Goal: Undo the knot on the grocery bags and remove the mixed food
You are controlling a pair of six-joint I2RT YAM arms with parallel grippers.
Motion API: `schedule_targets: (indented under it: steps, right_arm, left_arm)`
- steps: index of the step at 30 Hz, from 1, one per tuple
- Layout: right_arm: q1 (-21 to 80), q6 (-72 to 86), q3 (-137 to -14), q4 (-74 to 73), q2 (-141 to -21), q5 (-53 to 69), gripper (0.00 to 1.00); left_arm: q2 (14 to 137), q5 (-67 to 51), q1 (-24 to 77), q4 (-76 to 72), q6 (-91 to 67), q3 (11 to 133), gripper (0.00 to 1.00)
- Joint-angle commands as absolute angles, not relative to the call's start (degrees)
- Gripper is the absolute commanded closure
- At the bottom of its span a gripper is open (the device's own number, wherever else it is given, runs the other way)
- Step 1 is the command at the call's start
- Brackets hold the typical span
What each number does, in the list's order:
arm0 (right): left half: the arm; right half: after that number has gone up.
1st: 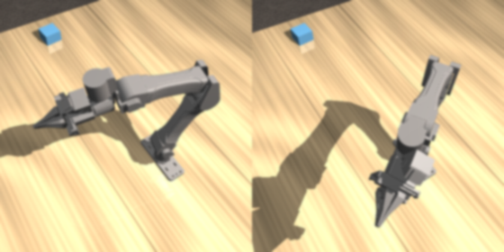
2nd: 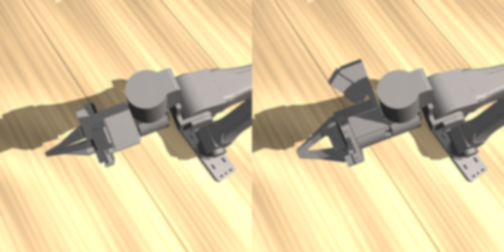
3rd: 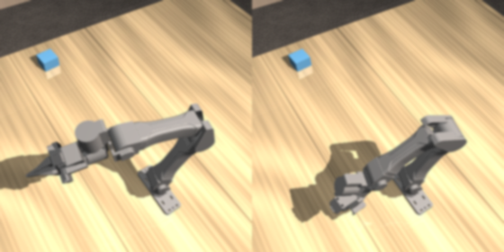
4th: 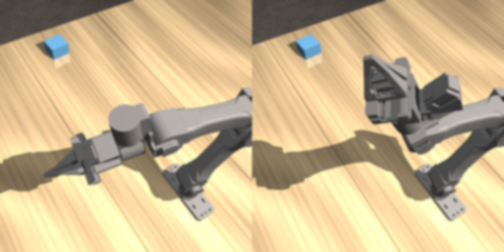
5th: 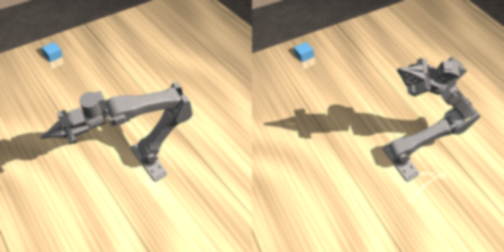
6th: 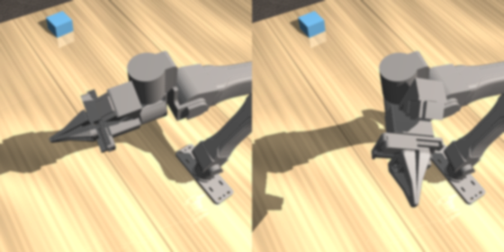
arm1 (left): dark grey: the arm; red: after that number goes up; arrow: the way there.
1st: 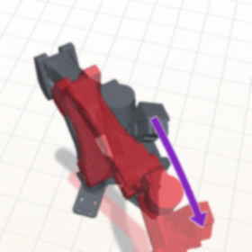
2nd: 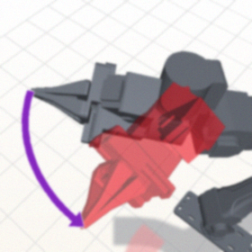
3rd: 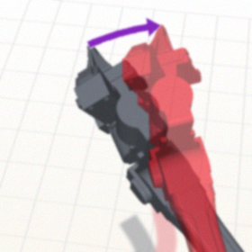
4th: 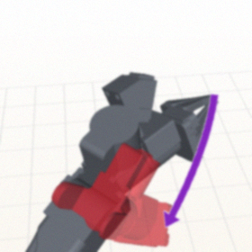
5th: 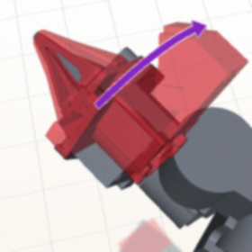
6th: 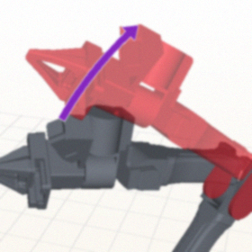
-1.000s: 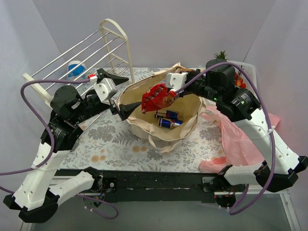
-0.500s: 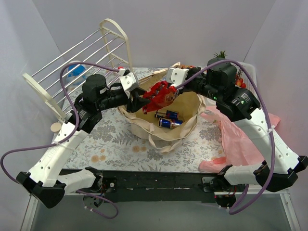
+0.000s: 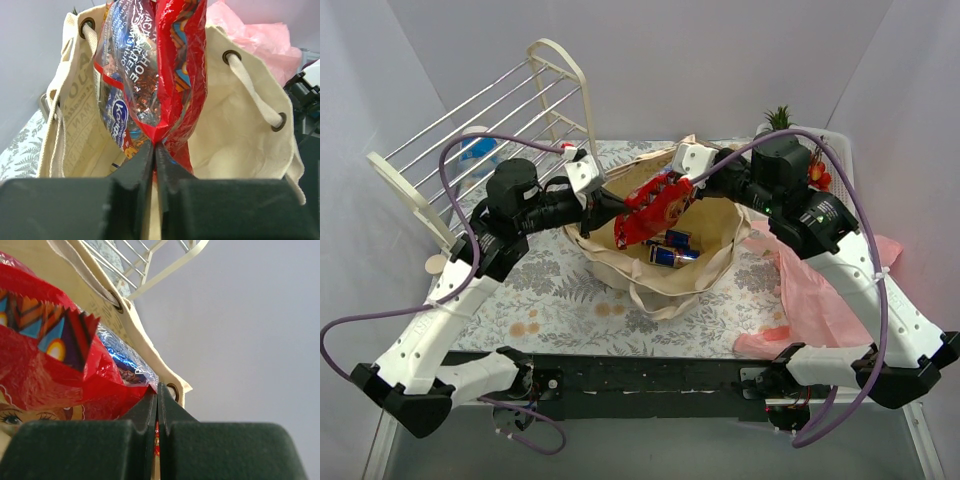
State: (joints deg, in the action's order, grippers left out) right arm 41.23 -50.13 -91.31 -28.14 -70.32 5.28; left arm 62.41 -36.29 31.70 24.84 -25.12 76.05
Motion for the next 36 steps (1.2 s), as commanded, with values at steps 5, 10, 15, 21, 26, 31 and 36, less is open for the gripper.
schedule_targets:
  steps: [5, 10, 15, 21, 26, 31, 36]
  right_arm:
    - [35.33, -35.51, -106.34, -24.78, -75.14, 9.31, 0.99]
    - [35.24, -31.13, -111.27, -29.35, -79.18, 10.46, 0.99]
    - [35.16, -28.74, -111.80, -29.53, -79.63, 10.20, 0.99]
    - [35.24, -24.01, -107.95, -26.91, -77.97, 11.86, 0.99]
    - [34.72, -23.03, -100.30, -22.24, -75.06, 11.87, 0.99]
    - [28.84, -14.87, -89.16, -21.36, -71.73, 12.83, 0.99]
    - [25.40, -15.21, -77.36, -21.18, -66.72, 13.53, 0.46]
  left_arm:
    - [58.27, -35.96, 31.90, 18.57, -27.59, 71.55, 0.28]
    - [59.76, -31.30, 34.09, 13.98, -27.33, 69.18, 0.20]
    - [62.92, -24.46, 36.82, 11.07, -27.77, 69.70, 0.19]
    - [67.23, -16.80, 40.34, 8.96, -27.70, 70.75, 0.24]
    - [69.87, -17.22, 40.96, 11.32, -23.65, 74.61, 0.73]
    - [69.61, -18.81, 40.96, 18.79, -20.30, 81.97, 1.00]
    - [71.62, -17.84, 40.87, 29.16, -13.63, 92.17, 1.00]
